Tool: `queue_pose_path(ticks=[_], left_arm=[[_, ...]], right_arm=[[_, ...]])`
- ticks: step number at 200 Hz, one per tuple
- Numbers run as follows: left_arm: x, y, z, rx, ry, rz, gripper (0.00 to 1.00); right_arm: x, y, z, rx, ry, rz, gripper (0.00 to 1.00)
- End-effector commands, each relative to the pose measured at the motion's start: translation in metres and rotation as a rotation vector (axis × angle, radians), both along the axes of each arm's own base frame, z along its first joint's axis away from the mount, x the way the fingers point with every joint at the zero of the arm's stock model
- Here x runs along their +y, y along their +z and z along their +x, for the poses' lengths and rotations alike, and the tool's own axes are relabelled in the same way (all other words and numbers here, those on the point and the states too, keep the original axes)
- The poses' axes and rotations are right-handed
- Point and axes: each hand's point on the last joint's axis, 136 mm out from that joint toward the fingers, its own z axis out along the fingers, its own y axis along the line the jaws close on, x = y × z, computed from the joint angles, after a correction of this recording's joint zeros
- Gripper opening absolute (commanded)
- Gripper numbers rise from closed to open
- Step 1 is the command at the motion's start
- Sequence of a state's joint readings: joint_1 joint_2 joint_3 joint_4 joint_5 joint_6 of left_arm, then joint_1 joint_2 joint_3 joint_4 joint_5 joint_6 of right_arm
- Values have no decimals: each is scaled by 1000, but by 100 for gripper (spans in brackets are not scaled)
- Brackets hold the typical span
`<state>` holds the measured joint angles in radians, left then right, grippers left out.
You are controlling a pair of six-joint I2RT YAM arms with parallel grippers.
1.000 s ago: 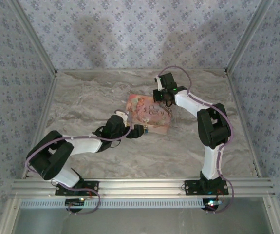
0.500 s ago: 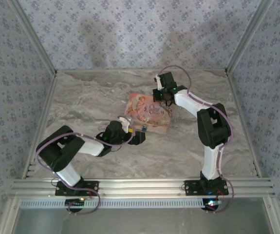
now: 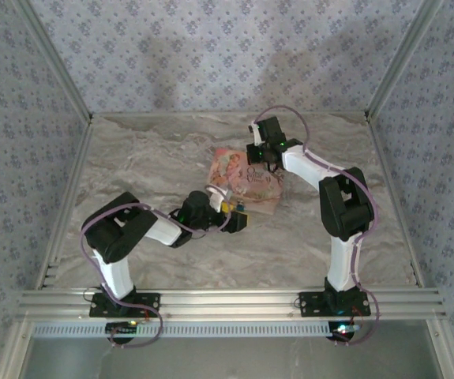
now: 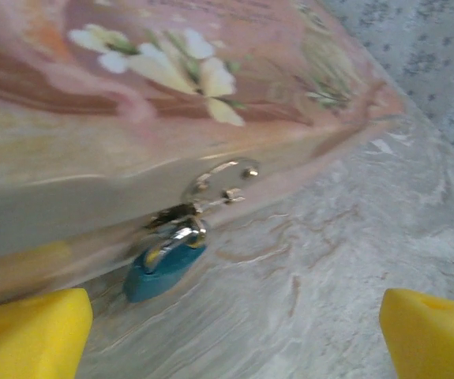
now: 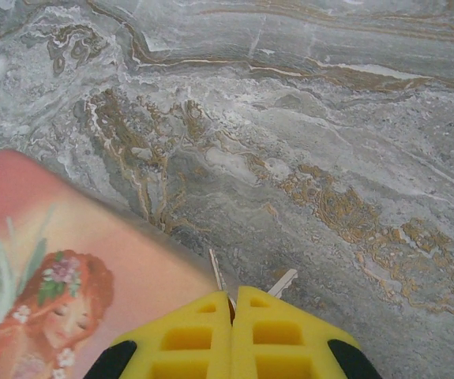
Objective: Unlock the padlock with the key
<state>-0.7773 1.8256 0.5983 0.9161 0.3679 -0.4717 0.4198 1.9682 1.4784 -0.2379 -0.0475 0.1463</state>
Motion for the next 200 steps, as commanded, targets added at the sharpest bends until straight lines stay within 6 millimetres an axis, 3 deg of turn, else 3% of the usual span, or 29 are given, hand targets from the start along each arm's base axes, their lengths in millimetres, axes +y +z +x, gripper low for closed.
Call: queue_pose_path(ticks=[1,83,117,165,200], left_arm=[[-23,25,-5,-82,-118,-70,92],[-43,18,-8,-38,-188,-89,85],[-19,11,6,-83,-8,-7,89],[-8,17,2,-116,32,-7,91],[-1,17,2,-122,47,27,93]], right_arm=[[2,-24,-10,64,23,-41,0],[6,-33,-14,79,30,-52,0],[5,-26,-15,63,30,-58,0],[-3,9,-9,6,2,-57,0],[-33,42,-4,-47,-101,-82,0]])
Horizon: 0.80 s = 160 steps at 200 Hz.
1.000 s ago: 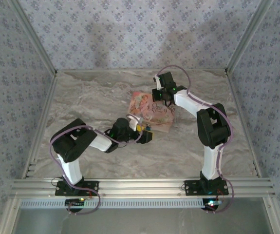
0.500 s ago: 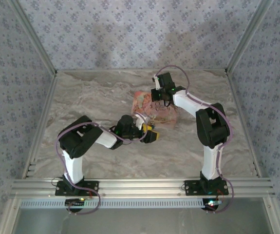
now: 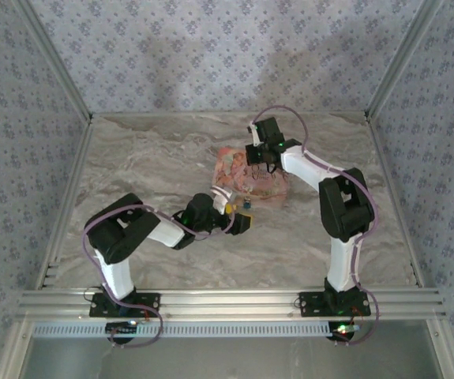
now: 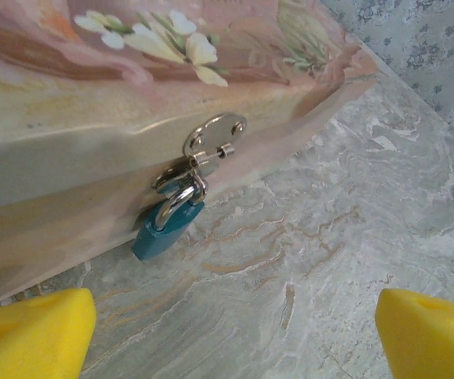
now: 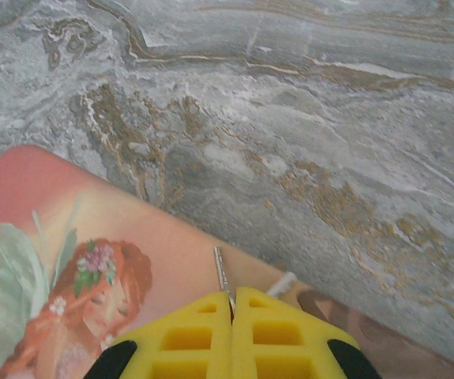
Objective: Unlock the padlock with the key
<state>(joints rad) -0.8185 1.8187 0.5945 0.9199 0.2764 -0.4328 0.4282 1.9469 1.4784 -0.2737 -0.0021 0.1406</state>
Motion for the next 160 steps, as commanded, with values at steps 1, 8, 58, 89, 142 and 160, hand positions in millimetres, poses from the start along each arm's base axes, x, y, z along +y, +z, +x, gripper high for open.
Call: queue_pose_path(ticks=[1,8,58,89,142,160], left_arm=[[3,16,3,-60,17,-7,93],[3,17,3,-60,19,-4,94],[-5,15,8,-34,12,-7,98],[-14,15,12,-25,-3,-18,98],[-31,5,14,27,-52,-23,96],[-34,6,12,38,-65,-44,96]], right_arm=[[-28,37,0,-46,-85,-44,0],[-36,41,-1,-46,-113,-50,0],[-116,34,-17,-3,-364,-127,0],[-148,8,-28,68,-470,-132,0],[-130,-30,-30,134,-432,-119,0],[-120,-33,-29,138,-406,-113,0]])
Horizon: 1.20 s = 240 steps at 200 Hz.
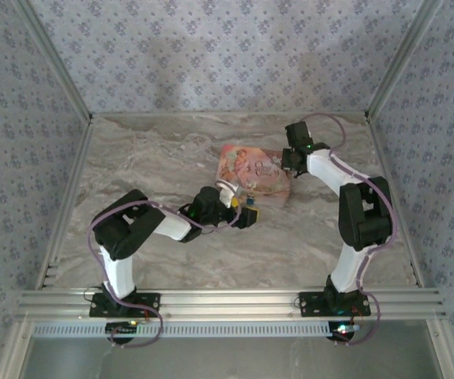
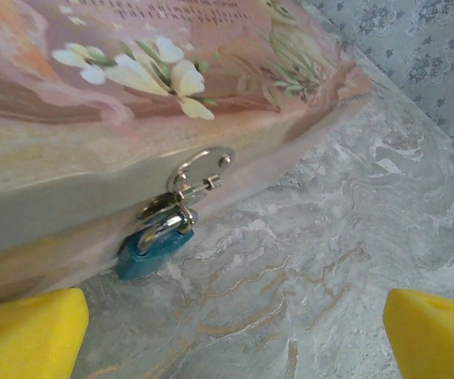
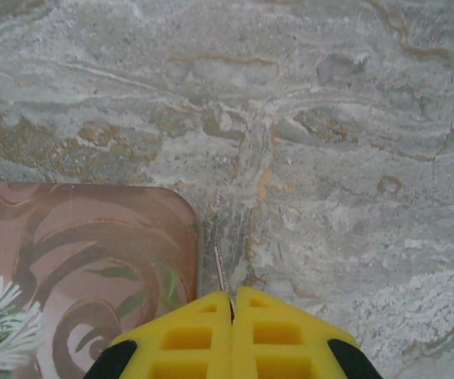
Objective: Unlock the padlock with the key
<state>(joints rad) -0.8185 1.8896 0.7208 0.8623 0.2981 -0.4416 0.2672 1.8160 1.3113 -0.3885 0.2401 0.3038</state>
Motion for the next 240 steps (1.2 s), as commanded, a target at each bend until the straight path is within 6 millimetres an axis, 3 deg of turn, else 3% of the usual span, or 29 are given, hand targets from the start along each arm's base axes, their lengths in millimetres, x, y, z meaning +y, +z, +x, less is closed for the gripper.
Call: queue_pose_path(ticks=[1,71,126,150,240], left_arm=[[-12,4,-4,24,-50,-38,96],[-15,18,0,30,-49,-128,94],[27,19,11,-66,151,-14,94],[36,15,11,-82,179,15,96],[-6,3,9,-73,34,15,95]], right_arm=[[18,-15,-4,40,29,29,0],[30,-10,-7,26,51,75,0],[33,-12,-5,27,52,78,0],[36,-12,-5,24,55,81,0],[51,-12,-5,26,86,94,0]])
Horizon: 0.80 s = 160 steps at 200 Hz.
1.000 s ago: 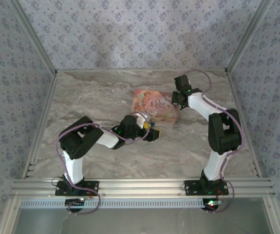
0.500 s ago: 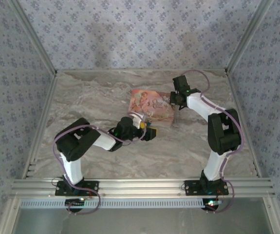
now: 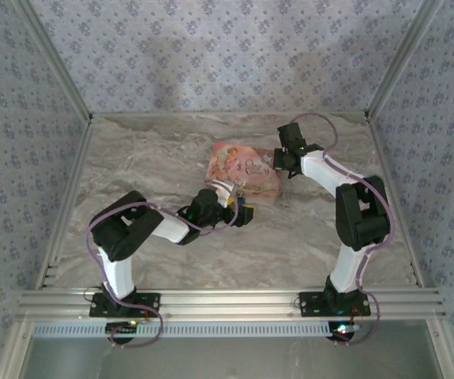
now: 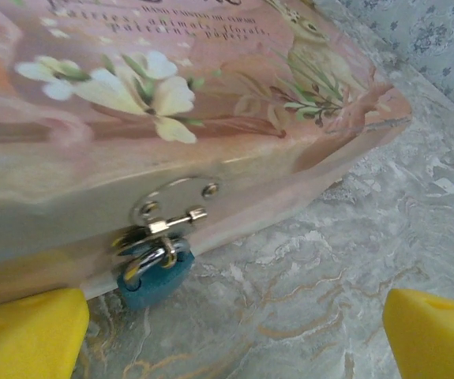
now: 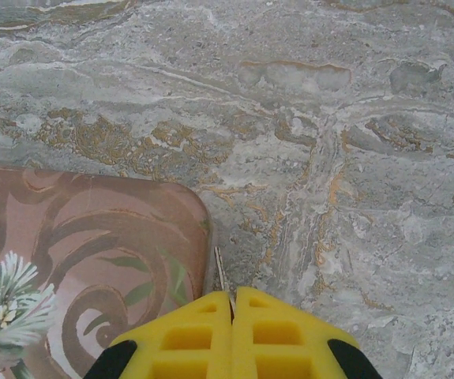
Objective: Unlock the padlock with the key
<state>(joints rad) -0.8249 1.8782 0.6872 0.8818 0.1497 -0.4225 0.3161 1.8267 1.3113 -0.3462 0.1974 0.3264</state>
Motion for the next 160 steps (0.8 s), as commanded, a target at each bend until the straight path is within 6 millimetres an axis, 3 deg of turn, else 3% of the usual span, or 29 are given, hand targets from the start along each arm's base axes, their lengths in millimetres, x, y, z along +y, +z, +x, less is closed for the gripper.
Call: queue_pose_path(ticks=[1,53,86,117,160], left_arm=[[-23,7,-5,-16,-95,-32,95],[-39,20,-14,18,-203,-114,94],[-38,33,-13,50,-218,-215,93],[-21,42,-3,50,-151,-274,93],[8,36,1,80,-79,-270,92]], right_arm=[[19,-12,-7,48,32,36,0],[26,-11,-9,47,43,43,0],[27,-14,-10,51,41,43,0],[26,-13,-11,52,38,39,0],[24,-14,-12,52,33,41,0]])
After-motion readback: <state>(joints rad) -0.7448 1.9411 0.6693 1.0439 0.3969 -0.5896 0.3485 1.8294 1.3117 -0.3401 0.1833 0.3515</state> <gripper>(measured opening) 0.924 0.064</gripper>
